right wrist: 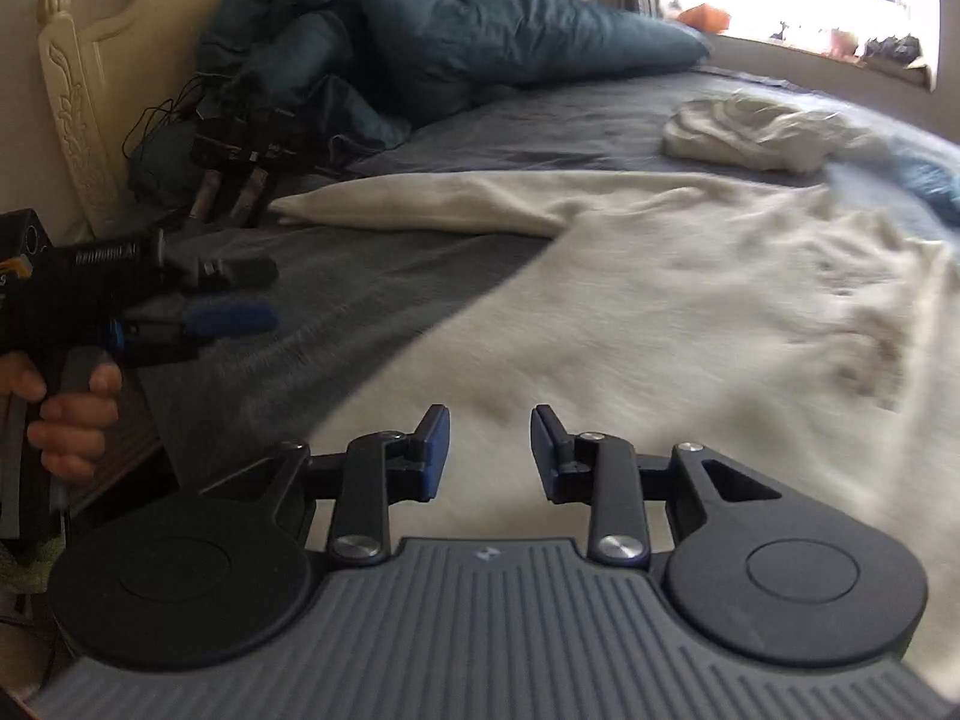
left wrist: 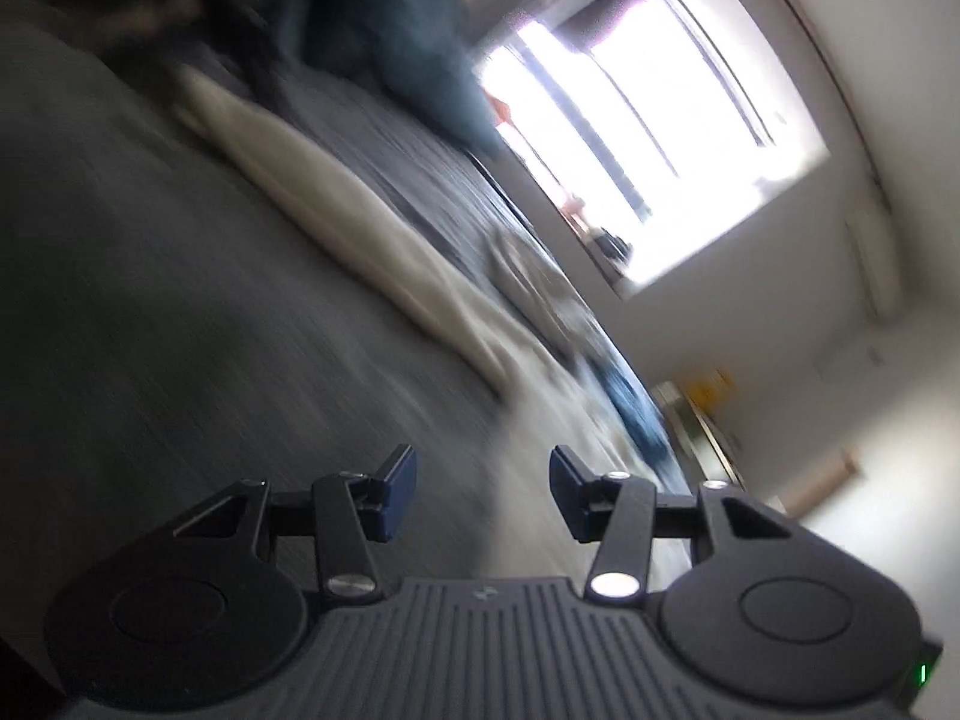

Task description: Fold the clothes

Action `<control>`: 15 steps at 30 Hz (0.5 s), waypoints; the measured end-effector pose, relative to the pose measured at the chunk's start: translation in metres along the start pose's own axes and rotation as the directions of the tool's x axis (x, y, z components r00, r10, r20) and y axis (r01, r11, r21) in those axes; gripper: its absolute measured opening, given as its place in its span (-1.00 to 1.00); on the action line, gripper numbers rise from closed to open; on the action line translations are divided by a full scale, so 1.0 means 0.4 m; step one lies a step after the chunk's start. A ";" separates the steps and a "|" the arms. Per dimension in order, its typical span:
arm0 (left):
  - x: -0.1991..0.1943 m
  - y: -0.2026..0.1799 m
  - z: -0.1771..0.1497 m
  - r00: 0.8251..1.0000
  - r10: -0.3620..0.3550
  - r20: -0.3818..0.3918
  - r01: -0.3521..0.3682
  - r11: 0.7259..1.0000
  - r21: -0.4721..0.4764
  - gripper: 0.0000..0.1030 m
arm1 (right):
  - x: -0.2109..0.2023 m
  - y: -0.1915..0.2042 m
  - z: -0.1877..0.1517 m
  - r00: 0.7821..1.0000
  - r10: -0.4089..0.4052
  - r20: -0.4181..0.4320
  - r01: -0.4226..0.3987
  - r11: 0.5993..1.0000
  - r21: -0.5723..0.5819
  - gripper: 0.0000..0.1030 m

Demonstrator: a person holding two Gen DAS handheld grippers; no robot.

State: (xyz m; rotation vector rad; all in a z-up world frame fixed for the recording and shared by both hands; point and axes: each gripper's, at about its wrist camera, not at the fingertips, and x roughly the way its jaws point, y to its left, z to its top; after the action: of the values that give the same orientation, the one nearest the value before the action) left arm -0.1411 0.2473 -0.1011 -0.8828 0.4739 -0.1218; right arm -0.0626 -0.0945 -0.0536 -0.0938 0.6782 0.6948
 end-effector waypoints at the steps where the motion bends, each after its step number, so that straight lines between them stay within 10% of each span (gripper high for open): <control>1: 0.000 0.017 0.031 0.999 0.023 0.032 -0.023 1.000 -0.012 -0.04 | 0.026 0.003 0.010 1.000 0.006 -0.004 -0.006 1.000 0.008 -0.43; 15: 0.164 0.185 0.355 0.904 0.345 0.252 -0.310 0.936 -0.168 -0.04 | 0.181 -0.002 0.005 0.995 0.050 -0.091 -0.038 0.991 0.132 -0.36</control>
State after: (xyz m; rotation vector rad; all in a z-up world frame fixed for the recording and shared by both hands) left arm -0.0257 0.3766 -0.1042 -0.9128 0.3627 0.3422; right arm -0.0201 -0.0540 -0.0959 0.0090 0.8162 0.6895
